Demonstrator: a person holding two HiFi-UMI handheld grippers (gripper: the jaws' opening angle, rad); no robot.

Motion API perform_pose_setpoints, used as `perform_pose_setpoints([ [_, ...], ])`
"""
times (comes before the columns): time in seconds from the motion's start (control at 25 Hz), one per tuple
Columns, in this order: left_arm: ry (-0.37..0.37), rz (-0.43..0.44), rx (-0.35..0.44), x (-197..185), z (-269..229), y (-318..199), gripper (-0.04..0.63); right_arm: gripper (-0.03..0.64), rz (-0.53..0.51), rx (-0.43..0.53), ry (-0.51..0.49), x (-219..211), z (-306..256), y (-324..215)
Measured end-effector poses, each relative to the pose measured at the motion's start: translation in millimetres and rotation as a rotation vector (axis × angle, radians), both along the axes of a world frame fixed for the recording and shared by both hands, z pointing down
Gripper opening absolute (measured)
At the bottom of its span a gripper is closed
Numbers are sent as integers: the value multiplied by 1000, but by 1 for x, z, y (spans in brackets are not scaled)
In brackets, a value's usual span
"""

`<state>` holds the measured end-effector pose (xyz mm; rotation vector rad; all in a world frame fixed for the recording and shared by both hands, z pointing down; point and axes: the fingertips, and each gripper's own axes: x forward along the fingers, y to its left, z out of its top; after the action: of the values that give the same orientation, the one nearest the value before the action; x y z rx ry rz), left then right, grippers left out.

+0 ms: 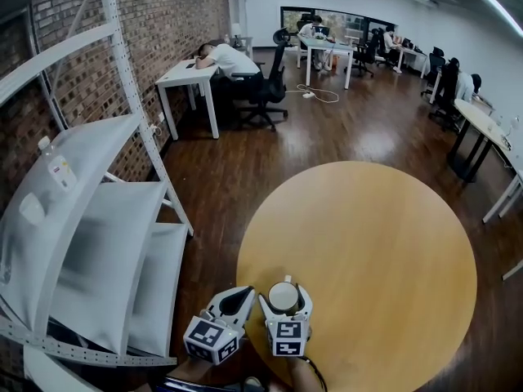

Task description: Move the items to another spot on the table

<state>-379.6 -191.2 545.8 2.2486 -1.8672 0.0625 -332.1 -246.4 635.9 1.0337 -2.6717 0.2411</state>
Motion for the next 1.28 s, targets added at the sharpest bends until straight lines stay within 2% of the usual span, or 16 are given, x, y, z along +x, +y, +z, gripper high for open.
perform_pose_setpoints([
  [0.52, 27, -27, 33, 4, -30, 23, 6, 433, -6, 93, -36, 21, -67, 16],
  [0.76, 41, -10, 36, 31, -52, 37, 6, 411, -36, 130, -49, 47, -115, 43],
  [0.96, 38, 28, 68, 68, -70, 42, 6, 393, -25, 155, -121, 80, -161, 62],
  [1.04, 29, 51, 80, 87, -77, 44, 6, 358, -14, 124, -184, 94, -179, 72],
  [1.12, 19, 75, 95, 106, -83, 47, 6, 290, -4, 129, -224, 108, -189, 81],
  [1.28, 11, 113, 127, 148, -99, 55, 6, 207, 11, 174, -210, 146, -204, 98],
])
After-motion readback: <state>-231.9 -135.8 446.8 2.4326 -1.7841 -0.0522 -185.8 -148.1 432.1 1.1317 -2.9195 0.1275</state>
